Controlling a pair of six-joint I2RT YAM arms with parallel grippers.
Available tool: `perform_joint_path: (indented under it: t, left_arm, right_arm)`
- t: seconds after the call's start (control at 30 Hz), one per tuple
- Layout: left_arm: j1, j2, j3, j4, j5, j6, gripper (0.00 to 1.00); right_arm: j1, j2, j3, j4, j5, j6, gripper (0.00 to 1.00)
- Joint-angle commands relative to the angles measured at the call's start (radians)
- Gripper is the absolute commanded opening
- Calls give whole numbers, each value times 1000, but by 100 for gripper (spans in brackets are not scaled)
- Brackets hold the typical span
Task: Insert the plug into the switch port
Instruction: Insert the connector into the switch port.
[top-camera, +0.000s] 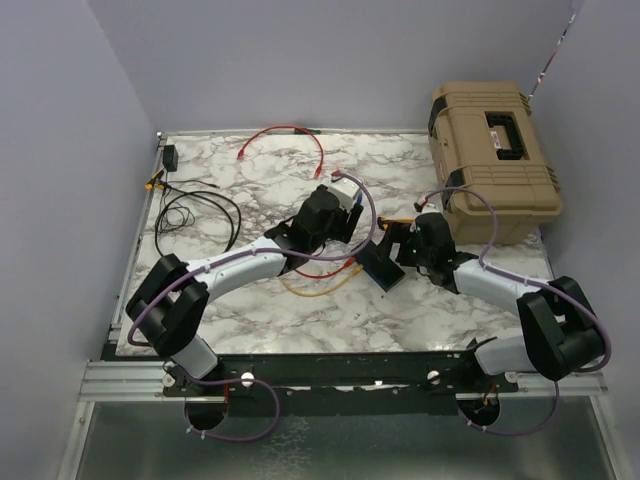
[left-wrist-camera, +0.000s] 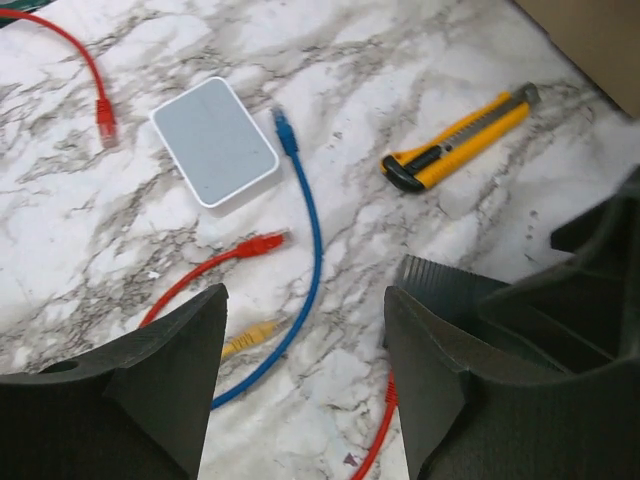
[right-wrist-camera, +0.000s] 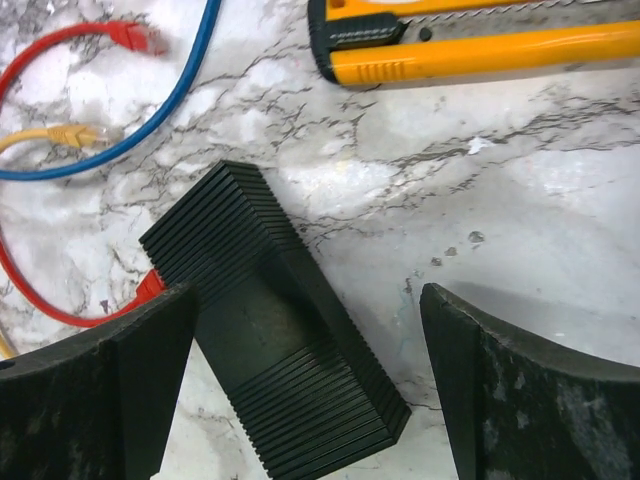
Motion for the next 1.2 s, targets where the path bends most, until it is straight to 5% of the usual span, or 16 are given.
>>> perform_joint_path:
  t: [0.0,0.33,0.7,1.17]
  left_arm:
    - [35,63,93,-56,-54,-54,65]
    - [50,385,361,-106,-63,-92,60]
    - [67,606,543,-117,-51,-110,32]
    - [94,699,583,-161,-73,-134,30]
  right_arm:
    - [2,-38,-22,-12,110,33,95]
    - [3,-102,-65,18,170,55,100]
    - [3,-97,-64,17,181,58,100]
    - [3,-83,-57,23,161,57,100]
